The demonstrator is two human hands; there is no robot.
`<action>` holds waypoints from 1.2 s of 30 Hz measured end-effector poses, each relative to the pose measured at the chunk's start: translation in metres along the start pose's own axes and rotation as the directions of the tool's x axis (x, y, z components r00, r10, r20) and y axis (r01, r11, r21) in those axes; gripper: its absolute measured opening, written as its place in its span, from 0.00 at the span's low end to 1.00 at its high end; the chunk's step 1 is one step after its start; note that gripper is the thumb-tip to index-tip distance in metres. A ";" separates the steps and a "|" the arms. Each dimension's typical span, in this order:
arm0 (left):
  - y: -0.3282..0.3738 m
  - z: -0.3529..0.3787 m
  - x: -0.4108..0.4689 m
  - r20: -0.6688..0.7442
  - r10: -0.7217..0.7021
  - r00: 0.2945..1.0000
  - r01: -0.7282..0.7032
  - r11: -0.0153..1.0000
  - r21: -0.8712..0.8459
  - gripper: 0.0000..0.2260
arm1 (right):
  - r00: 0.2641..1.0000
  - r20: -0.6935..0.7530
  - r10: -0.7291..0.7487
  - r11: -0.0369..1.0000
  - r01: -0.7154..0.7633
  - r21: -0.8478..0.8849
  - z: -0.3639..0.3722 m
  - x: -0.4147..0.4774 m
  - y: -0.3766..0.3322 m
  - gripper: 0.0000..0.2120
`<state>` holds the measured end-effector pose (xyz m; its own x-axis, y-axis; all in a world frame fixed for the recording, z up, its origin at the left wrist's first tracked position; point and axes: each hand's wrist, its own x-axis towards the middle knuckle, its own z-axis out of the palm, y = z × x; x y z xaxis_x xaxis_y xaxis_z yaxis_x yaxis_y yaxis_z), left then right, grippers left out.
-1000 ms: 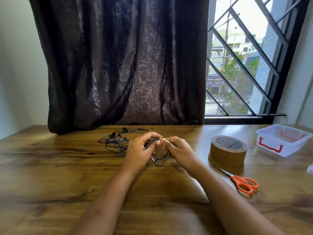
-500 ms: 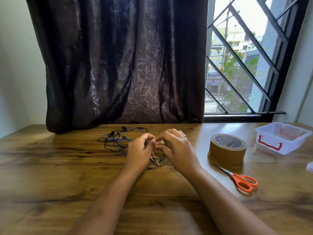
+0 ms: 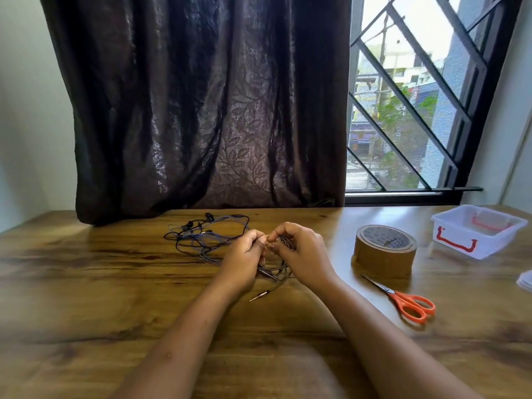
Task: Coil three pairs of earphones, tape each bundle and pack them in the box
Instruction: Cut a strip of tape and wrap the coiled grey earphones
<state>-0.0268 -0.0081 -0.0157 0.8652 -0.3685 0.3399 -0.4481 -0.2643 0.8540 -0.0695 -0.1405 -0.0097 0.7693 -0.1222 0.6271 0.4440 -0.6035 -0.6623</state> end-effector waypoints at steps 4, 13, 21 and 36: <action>0.002 0.001 -0.002 0.001 -0.068 0.998 0.068 0.984 -0.163 0.10 | 0.997 0.033 0.074 0.995 -0.075 0.060 -0.001 -0.001 0.000 0.11; 0.021 0.005 -0.036 0.030 -0.198 0.980 0.196 0.913 -0.358 0.05 | 0.928 0.182 0.327 0.864 -0.371 0.341 -0.022 -0.020 -0.015 0.14; 0.059 0.049 -0.079 -0.032 -0.238 0.971 0.203 0.884 -0.422 0.05 | 0.890 0.146 0.432 0.661 -0.423 0.620 -0.081 -0.072 -0.037 0.12; 0.093 0.091 -0.102 -0.208 -0.463 0.862 0.245 0.738 -0.629 0.03 | 0.852 0.140 0.505 0.727 -0.507 0.464 -0.121 -0.143 -0.043 0.18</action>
<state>-0.1772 -0.0761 -0.0072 0.9997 -0.0102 -0.0204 0.0224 0.2751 0.9612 -0.2540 -0.1922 -0.0213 0.9436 -0.2986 0.1428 0.1461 -0.0111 -0.9892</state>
